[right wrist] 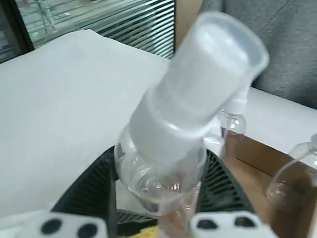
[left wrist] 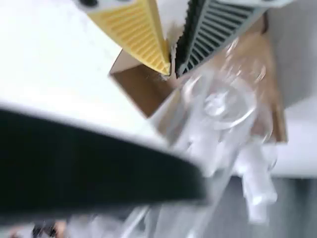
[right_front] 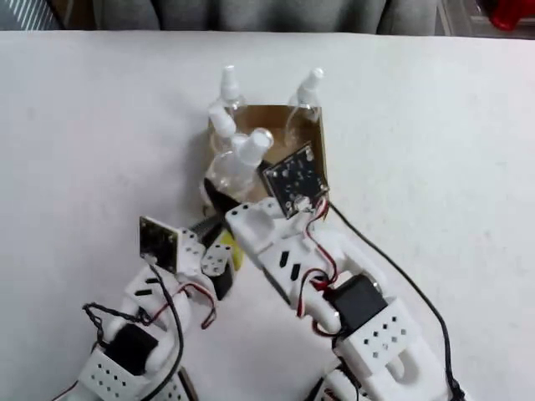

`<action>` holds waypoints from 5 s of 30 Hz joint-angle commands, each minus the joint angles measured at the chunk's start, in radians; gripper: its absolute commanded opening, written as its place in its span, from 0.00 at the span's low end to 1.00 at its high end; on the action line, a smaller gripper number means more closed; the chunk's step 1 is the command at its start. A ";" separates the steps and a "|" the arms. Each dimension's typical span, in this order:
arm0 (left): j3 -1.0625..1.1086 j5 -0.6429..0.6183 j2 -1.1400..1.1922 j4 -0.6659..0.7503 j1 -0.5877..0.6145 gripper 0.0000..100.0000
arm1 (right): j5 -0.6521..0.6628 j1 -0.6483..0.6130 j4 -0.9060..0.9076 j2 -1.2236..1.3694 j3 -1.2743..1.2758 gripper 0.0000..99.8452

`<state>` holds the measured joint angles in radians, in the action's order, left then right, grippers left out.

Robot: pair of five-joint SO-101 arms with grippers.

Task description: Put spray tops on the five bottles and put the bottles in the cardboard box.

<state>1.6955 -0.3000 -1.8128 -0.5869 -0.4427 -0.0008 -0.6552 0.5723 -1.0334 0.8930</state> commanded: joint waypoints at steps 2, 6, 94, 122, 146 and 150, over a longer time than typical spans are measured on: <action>-0.005 0.054 -0.015 -0.095 0.065 0.02 | -0.008 0.136 0.004 -0.016 -0.106 0.02; -0.003 0.219 -0.015 -0.153 0.229 0.02 | -0.008 0.242 0.036 -0.015 -0.101 0.02; -0.003 0.522 -0.012 -0.390 0.533 0.02 | 0.000 0.406 -0.518 0.716 -0.057 0.02; -0.003 0.522 -0.012 -0.388 0.532 0.02 | 0.000 0.409 -0.418 0.940 -0.244 0.02; -0.003 0.523 -0.012 -0.385 0.533 0.02 | 0.000 0.404 -0.410 1.047 -0.275 0.02; -0.003 0.523 -0.012 -0.385 0.533 0.02 | 0.000 0.410 -0.410 1.046 -0.270 0.02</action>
<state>1.6955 0.2140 -1.8128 -0.9782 0.0775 -0.0008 -0.2578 0.1580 0.0192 0.6291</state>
